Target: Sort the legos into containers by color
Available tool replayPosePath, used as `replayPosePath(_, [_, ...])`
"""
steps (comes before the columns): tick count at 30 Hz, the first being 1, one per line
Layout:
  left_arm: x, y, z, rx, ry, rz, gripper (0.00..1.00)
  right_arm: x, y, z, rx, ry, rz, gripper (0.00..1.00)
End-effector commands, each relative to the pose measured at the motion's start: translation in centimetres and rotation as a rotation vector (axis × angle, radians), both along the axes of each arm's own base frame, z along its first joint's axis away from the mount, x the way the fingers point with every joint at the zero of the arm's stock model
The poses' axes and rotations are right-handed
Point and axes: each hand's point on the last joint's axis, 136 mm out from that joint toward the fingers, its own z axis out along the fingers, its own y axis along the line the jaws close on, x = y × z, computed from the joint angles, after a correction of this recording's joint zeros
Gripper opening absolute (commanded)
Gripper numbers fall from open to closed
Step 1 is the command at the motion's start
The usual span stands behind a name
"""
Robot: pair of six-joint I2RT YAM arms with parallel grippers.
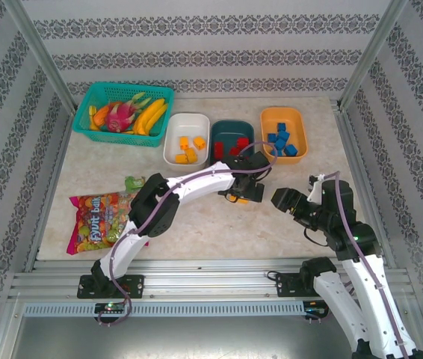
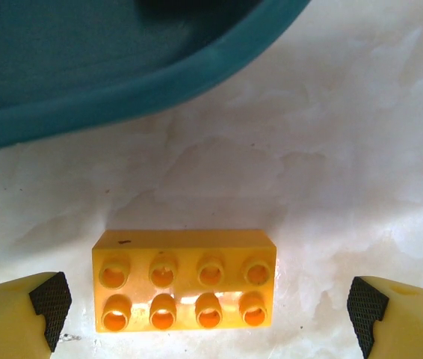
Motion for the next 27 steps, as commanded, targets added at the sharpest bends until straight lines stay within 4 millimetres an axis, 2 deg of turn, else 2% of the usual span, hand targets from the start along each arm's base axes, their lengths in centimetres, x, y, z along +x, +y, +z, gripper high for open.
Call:
replayPosePath(1, [-0.8, 1.1, -0.9, 0.098, 0.018, 0.021, 0.97, -0.8, 0.7, 0.8, 0.022, -0.002, 0.045, 0.81])
replayPosePath(5, [-0.9, 1.2, -1.6, 0.123, 0.023, 0.023, 0.94, -0.6, 0.8, 1.0, 0.028, -0.005, 0.046, 0.81])
replayPosePath(13, [-0.5, 1.8, -2.5, 0.17, 0.01, 0.028, 0.76, -0.2, 1.1, 1.0, 0.045, -0.006, 0.046, 0.8])
replayPosePath(17, [-0.4, 1.7, -2.2, 0.168, -0.001, 0.019, 0.58, 0.0, 1.2, 0.8, 0.039, 0.001, 0.051, 0.79])
replayPosePath(19, [-0.4, 1.7, -1.7, 0.162, -0.011, 0.017, 0.51, 0.1, 1.2, 0.9, 0.035, -0.002, 0.057, 0.79])
replayPosePath(22, [-0.4, 1.9, 0.2, 0.14, -0.029, 0.023, 0.48, 0.2, 1.3, 1.2, 0.03, -0.01, 0.073, 0.79])
replayPosePath(27, [-1.0, 3.3, 5.8, 0.076, -0.073, 0.045, 0.48, 0.6, 2.4, 3.1, 0.048, -0.07, 0.151, 0.78])
